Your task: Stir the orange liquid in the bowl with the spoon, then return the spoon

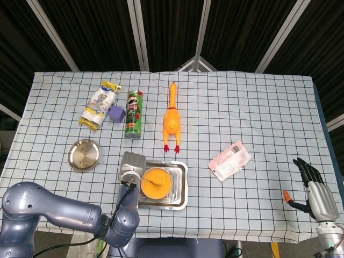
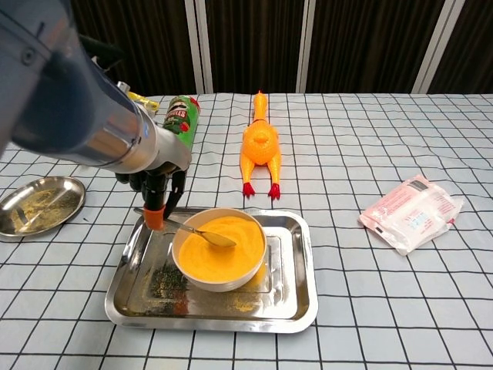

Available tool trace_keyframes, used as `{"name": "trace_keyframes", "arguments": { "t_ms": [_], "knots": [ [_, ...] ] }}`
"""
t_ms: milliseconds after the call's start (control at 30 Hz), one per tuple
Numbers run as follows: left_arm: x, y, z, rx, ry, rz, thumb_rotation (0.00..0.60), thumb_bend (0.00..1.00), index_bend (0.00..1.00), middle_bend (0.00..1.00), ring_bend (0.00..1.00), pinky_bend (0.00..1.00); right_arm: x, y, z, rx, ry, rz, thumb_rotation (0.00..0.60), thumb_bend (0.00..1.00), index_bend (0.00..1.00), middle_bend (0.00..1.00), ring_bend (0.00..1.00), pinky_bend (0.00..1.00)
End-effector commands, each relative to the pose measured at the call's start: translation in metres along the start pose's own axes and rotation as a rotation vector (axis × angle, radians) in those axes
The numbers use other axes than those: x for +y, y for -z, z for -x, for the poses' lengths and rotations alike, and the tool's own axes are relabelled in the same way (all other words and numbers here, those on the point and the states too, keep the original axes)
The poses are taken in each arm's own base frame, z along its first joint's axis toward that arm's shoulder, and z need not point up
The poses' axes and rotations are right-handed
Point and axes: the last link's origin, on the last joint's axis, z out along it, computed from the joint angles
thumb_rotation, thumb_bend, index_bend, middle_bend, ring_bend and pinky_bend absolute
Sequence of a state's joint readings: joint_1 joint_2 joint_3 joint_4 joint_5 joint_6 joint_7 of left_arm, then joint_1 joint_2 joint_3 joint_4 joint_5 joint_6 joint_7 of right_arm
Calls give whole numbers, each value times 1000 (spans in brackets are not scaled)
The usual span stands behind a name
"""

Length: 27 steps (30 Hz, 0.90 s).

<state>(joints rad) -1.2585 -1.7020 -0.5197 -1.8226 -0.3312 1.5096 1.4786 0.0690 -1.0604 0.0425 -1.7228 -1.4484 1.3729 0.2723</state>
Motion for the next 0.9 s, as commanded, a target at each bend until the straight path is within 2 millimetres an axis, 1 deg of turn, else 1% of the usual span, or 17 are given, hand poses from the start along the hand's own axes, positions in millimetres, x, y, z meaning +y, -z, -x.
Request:
{"name": "trace_keyframes", "arguments": {
  "t_ms": [33, 133, 267, 400, 533, 667, 733, 800, 833, 900],
  "knots": [
    [-4, 6, -1, 11, -4, 7, 600, 756, 864, 1000, 1000, 1000, 0, 0, 0, 0, 0, 0, 600, 405, 0, 0, 0, 0],
    [-9, 10, -4, 23, -1, 3, 600, 754, 863, 1000, 1000, 1000, 0, 0, 0, 1, 2, -1, 600, 405, 0, 0, 0, 0],
    [-17, 7, 1, 13, -47, -36, 600, 753, 862, 1000, 1000, 1000, 0, 0, 0, 1, 7, 0, 600, 404, 0, 0, 0, 0],
    [-16, 3, 2, 23, 25, -20, 600, 752, 862, 1000, 1000, 1000, 0, 0, 0, 3, 8, 3, 600, 404, 0, 0, 0, 0],
    [-16, 2, 8, -4, -53, -28, 600, 752, 862, 1000, 1000, 1000, 0, 0, 0, 2, 8, 4, 600, 404, 0, 0, 0, 0],
    [-9, 3, 7, -20, 18, 6, 600, 751, 861, 1000, 1000, 1000, 1, 0, 0, 4, 7, 6, 600, 405, 0, 0, 0, 0],
    [-10, 4, 6, -36, 0, 6, 600, 750, 861, 1000, 1000, 1000, 1, 0, 0, 5, 4, 5, 600, 405, 0, 0, 0, 0],
    [-11, 4, -1, -13, 37, 12, 600, 750, 861, 1000, 1000, 1000, 1, 0, -1, 5, 3, 4, 600, 405, 0, 0, 0, 0],
    [-12, 4, -1, -14, 51, 11, 600, 750, 861, 1000, 1000, 1000, 1, 0, -1, 5, 3, 4, 600, 405, 0, 0, 0, 0],
    [-16, 4, 2, -29, 2, -7, 600, 750, 861, 1000, 1000, 1000, 1, 0, 0, 3, 5, 3, 600, 405, 0, 0, 0, 0]
  ]
}}
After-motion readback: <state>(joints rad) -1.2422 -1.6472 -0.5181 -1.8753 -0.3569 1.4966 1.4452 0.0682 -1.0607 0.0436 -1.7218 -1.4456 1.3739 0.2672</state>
